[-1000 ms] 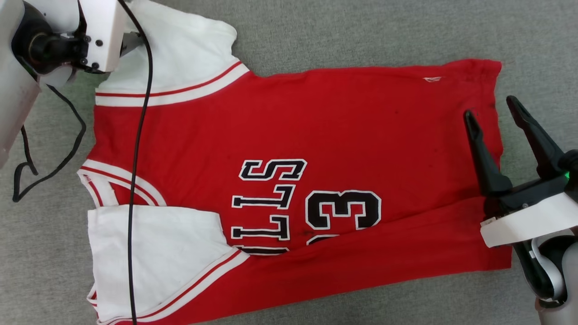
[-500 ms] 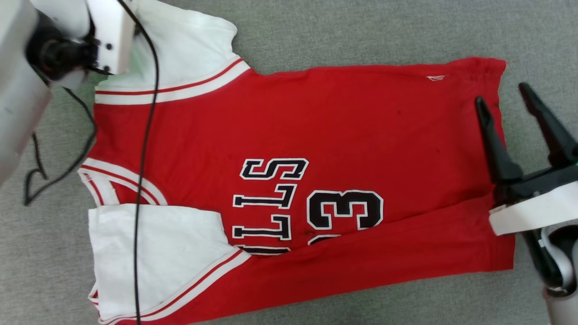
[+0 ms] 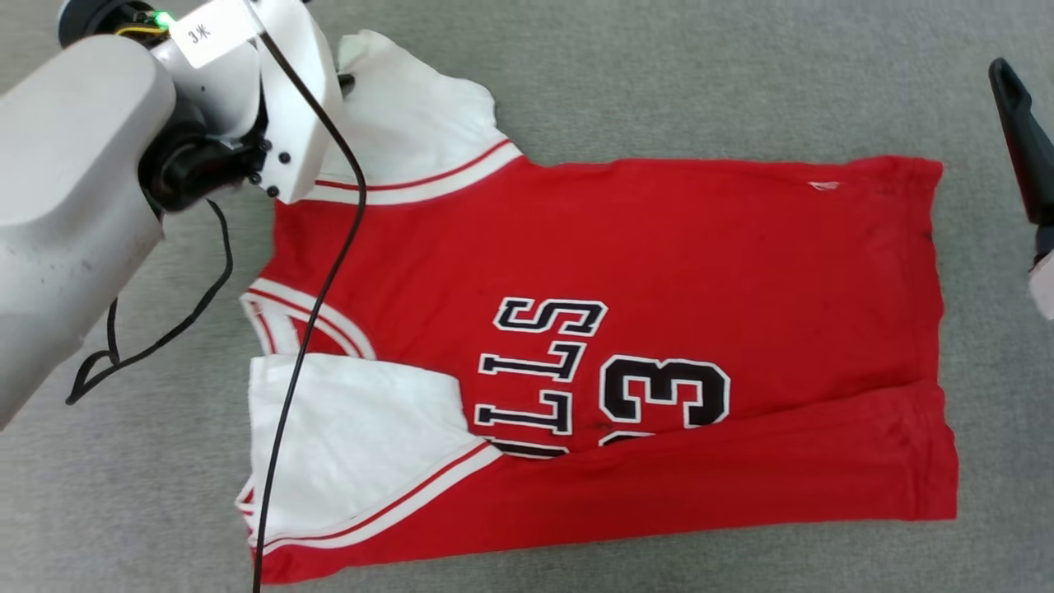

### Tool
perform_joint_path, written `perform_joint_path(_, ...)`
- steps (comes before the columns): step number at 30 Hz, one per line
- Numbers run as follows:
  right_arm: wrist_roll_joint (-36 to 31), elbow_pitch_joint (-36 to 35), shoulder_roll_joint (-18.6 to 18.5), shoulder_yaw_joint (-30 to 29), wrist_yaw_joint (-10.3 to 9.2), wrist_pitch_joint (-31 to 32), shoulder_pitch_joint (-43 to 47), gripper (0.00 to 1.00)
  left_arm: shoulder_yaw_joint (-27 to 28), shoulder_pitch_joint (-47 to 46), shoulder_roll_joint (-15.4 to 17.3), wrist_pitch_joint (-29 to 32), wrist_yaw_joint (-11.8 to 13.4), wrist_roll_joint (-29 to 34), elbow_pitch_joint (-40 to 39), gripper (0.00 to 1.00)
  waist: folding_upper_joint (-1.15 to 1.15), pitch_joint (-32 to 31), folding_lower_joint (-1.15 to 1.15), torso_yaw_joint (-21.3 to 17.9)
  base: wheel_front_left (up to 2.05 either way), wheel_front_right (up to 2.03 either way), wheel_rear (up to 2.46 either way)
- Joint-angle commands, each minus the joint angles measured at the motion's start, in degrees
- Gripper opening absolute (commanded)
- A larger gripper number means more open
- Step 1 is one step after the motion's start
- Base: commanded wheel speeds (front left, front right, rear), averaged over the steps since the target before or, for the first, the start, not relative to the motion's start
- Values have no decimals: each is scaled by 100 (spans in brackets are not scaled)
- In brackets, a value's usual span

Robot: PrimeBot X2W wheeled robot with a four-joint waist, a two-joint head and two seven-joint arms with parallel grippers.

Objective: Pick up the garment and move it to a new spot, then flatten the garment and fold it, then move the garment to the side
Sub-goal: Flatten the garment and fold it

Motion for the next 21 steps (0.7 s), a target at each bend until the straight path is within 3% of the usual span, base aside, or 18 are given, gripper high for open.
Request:
perform_joint_path(1, 169, 160, -220, 113, -5, 416, -154, 100, -40, 117, 36, -118, -3, 34, -106, 0, 0, -123, 0, 136, 0, 0, 0)
perform_joint_path(11, 1469, 970, -1237, 728, -5, 3291, -816, 100, -165, 173, 114, -511, -4, 123, -641, 0, 0, -128, 0, 451, 0, 0, 0)
perform_joint_path(17, 1752, 1319, -1287, 869, -5, 4265, -1092, 100, -175, 44, 56, -630, -4, 170, -765, 0, 0, 31, 0, 611, 0, 0, 0)
perform_joint_path(21, 1689, 1616, -1139, 963, -5, 4573, -1276, 100, -187, -39, 24, -697, -4, 189, -811, 0, 0, 174, 0, 707, 0, 0, 0)
